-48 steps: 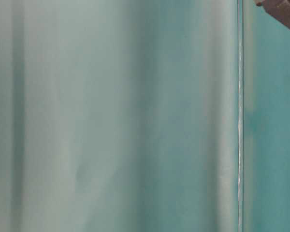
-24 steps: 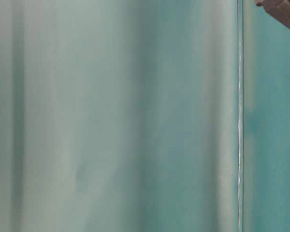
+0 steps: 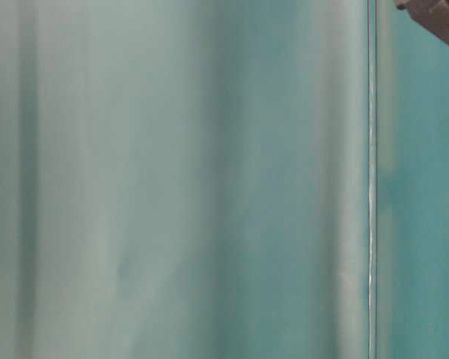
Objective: Insert the wire into the hole on the right side and pull it with the left arm.
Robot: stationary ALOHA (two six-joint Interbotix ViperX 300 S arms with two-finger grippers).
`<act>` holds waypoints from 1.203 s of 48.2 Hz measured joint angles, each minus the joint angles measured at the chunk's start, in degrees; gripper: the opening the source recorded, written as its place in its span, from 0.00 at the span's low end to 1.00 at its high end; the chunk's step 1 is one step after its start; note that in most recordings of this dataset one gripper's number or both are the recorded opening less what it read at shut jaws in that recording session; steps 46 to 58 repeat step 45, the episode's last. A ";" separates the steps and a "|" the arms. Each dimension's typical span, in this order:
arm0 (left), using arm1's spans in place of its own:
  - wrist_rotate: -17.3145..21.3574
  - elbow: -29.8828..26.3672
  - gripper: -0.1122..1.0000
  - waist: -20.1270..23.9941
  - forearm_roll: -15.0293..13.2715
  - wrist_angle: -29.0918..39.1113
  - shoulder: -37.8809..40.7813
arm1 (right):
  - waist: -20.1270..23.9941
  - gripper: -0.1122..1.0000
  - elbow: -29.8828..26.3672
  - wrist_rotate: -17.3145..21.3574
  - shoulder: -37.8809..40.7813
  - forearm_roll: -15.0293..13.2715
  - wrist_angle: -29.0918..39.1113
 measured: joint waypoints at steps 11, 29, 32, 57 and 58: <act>0.53 0.09 0.89 2.46 0.00 0.09 -0.35 | 0.00 0.86 0.70 -0.44 -1.14 0.00 0.00; 0.88 2.11 0.89 7.47 0.09 0.44 -5.89 | -2.37 0.86 5.80 -0.53 -9.76 0.00 0.00; 0.88 2.72 0.89 7.82 0.09 0.35 -7.03 | -2.99 0.86 6.50 -0.53 -10.55 0.00 -0.09; 0.88 4.92 0.89 9.40 0.18 0.44 -12.13 | -5.89 0.85 7.29 -0.62 -11.43 0.00 0.00; 0.88 4.92 0.89 9.40 0.18 0.44 -12.13 | -5.89 0.85 7.29 -0.62 -11.43 0.00 0.00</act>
